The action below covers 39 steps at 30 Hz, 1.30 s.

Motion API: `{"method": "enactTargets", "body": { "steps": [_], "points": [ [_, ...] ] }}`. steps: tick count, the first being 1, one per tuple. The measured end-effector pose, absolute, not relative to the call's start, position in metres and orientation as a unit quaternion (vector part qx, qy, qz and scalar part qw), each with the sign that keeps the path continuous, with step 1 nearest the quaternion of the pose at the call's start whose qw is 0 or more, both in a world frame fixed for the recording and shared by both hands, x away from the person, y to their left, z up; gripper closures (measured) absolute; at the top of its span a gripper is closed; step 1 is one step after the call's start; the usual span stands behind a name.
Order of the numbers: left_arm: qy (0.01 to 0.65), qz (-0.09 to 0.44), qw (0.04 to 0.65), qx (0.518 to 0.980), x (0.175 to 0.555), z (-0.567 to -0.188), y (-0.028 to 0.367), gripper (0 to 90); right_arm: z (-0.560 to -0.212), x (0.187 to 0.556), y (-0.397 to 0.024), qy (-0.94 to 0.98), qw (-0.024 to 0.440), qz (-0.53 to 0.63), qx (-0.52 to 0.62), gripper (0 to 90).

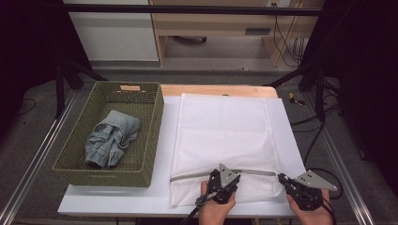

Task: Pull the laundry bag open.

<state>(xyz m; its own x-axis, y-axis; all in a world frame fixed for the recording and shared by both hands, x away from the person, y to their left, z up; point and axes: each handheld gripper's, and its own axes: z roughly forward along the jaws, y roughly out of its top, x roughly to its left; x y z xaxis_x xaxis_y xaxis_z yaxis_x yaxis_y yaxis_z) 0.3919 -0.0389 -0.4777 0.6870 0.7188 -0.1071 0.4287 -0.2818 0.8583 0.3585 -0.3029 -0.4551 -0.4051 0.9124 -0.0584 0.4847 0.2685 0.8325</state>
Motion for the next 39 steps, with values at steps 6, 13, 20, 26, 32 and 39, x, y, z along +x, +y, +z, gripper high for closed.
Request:
{"method": "enactTargets", "body": {
  "steps": [6, 13, 20, 26, 32, 39],
  "points": [
    [0.368, 0.157, 0.476, 0.783, 0.389, -0.476, -0.036, 86.6, -0.455, 0.358, -0.302, 0.745, 0.279, 0.382, 0.47, 86.7],
    [0.372, 0.156, 0.479, 0.78, 0.385, -0.472, -0.027, 86.6, -0.456, 0.359, -0.303, 0.746, 0.282, 0.379, 0.468, 86.7],
    [0.375, 0.165, 0.478, 0.777, 0.384, -0.473, -0.02, 86.6, -0.456, 0.359, -0.302, 0.748, 0.277, 0.379, 0.469, 86.7],
    [0.381, 0.164, 0.477, 0.775, 0.384, -0.475, -0.016, 86.6, -0.457, 0.359, -0.302, 0.748, 0.278, 0.378, 0.468, 86.7],
    [0.393, 0.164, 0.483, 0.765, 0.382, -0.475, -0.008, 86.6, -0.457, 0.359, -0.303, 0.749, 0.275, 0.377, 0.47, 86.7],
    [0.402, 0.168, 0.479, 0.762, 0.38, -0.477, 0.003, 86.6, -0.458, 0.359, -0.302, 0.752, 0.274, 0.376, 0.467, 86.7]
  ]
}}
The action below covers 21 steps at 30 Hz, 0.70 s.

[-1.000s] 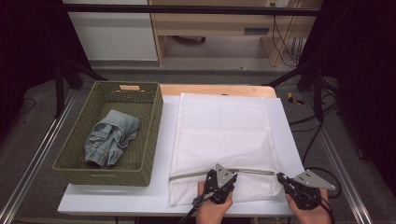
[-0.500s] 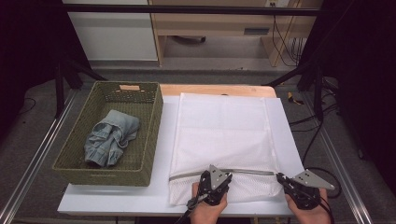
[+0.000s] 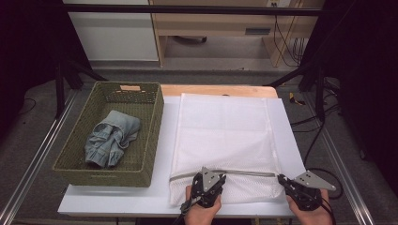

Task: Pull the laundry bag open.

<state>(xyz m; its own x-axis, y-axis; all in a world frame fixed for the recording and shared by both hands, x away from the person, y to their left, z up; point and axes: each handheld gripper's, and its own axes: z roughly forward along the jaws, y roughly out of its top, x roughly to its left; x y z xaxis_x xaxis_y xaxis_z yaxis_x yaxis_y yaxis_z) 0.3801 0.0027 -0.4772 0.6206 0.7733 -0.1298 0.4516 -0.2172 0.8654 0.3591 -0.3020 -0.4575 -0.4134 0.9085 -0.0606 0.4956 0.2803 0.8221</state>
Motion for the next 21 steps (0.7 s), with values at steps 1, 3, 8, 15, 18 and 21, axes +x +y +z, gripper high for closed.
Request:
{"method": "enactTargets", "body": {
  "steps": [1, 3, 8, 15, 18, 21],
  "points": [
    [0.404, 0.167, 0.48, 0.761, 0.38, -0.477, 0.004, 86.6, -0.458, 0.359, -0.302, 0.753, 0.275, 0.376, 0.466, 86.7],
    [0.404, 0.167, 0.481, 0.76, 0.38, -0.476, 0.004, 86.6, -0.458, 0.359, -0.301, 0.753, 0.273, 0.379, 0.463, 86.7],
    [0.407, 0.165, 0.48, 0.759, 0.382, -0.475, 0.006, 86.6, -0.457, 0.358, -0.301, 0.753, 0.275, 0.379, 0.462, 86.7],
    [0.408, 0.167, 0.475, 0.762, 0.382, -0.475, 0.011, 86.6, -0.458, 0.358, -0.301, 0.755, 0.274, 0.375, 0.463, 86.7],
    [0.409, 0.168, 0.472, 0.763, 0.382, -0.475, 0.014, 86.6, -0.458, 0.358, -0.302, 0.755, 0.273, 0.374, 0.464, 86.7],
    [0.404, 0.173, 0.463, 0.77, 0.383, -0.474, 0.017, 86.6, -0.459, 0.359, -0.302, 0.756, 0.271, 0.371, 0.467, 86.7]
  ]
}}
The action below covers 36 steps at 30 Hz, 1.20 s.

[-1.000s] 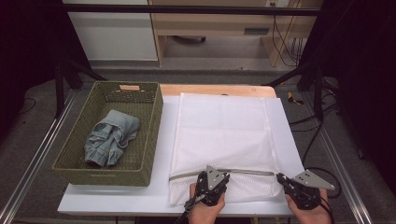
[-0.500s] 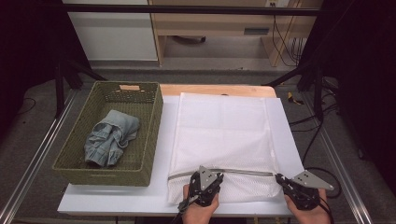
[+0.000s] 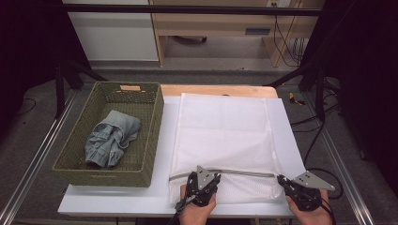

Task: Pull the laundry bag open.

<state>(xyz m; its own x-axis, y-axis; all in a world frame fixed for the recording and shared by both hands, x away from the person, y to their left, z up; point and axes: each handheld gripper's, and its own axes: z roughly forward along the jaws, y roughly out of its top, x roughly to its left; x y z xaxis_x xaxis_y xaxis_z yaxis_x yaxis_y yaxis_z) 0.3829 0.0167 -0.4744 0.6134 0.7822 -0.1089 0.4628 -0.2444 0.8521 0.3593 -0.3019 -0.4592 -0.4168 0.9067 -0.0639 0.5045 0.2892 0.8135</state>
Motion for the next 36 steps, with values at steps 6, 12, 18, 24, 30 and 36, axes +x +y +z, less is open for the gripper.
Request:
{"method": "enactTargets", "body": {
  "steps": [6, 12, 18, 24, 30, 36],
  "points": [
    [0.404, 0.177, 0.46, 0.771, 0.381, -0.474, 0.022, 86.5, -0.46, 0.36, -0.3, 0.761, 0.275, 0.364, 0.461, 86.7],
    [0.407, 0.18, 0.461, 0.768, 0.378, -0.471, 0.031, 86.5, -0.459, 0.359, -0.3, 0.763, 0.278, 0.363, 0.457, 86.7],
    [0.419, 0.176, 0.463, 0.761, 0.38, -0.471, 0.048, 86.6, -0.461, 0.36, -0.3, 0.766, 0.283, 0.36, 0.452, 86.7],
    [0.422, 0.18, 0.457, 0.762, 0.381, -0.471, 0.055, 86.5, -0.461, 0.359, -0.299, 0.767, 0.286, 0.359, 0.449, 86.7],
    [0.429, 0.18, 0.451, 0.762, 0.382, -0.466, 0.062, 86.5, -0.46, 0.359, -0.3, 0.765, 0.29, 0.361, 0.448, 86.6],
    [0.427, 0.186, 0.44, 0.768, 0.381, -0.464, 0.065, 86.5, -0.46, 0.36, -0.301, 0.765, 0.293, 0.364, 0.442, 86.7]
  ]
}}
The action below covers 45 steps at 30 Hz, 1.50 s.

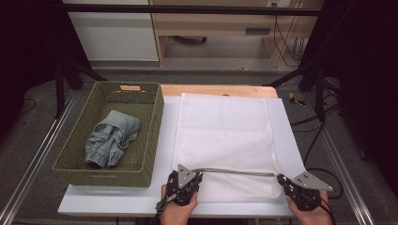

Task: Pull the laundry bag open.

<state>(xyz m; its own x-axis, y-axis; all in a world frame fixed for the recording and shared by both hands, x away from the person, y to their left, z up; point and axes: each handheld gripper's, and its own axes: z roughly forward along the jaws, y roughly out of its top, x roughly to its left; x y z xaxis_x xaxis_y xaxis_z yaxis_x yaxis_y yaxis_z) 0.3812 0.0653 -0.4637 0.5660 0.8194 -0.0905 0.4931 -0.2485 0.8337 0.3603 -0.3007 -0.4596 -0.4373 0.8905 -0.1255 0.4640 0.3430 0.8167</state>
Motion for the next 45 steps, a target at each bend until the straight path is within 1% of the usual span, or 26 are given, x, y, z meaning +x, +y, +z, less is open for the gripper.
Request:
{"method": "enactTargets", "body": {
  "steps": [14, 27, 45],
  "points": [
    [0.433, 0.187, 0.447, 0.76, 0.378, -0.463, 0.072, 86.5, -0.459, 0.36, -0.299, 0.768, 0.291, 0.361, 0.443, 86.7],
    [0.447, 0.198, 0.453, 0.746, 0.377, -0.46, 0.094, 86.5, -0.459, 0.359, -0.3, 0.763, 0.295, 0.359, 0.449, 86.7],
    [0.452, 0.201, 0.455, 0.74, 0.376, -0.463, 0.1, 86.5, -0.46, 0.359, -0.301, 0.761, 0.288, 0.356, 0.459, 86.7]
  ]
}}
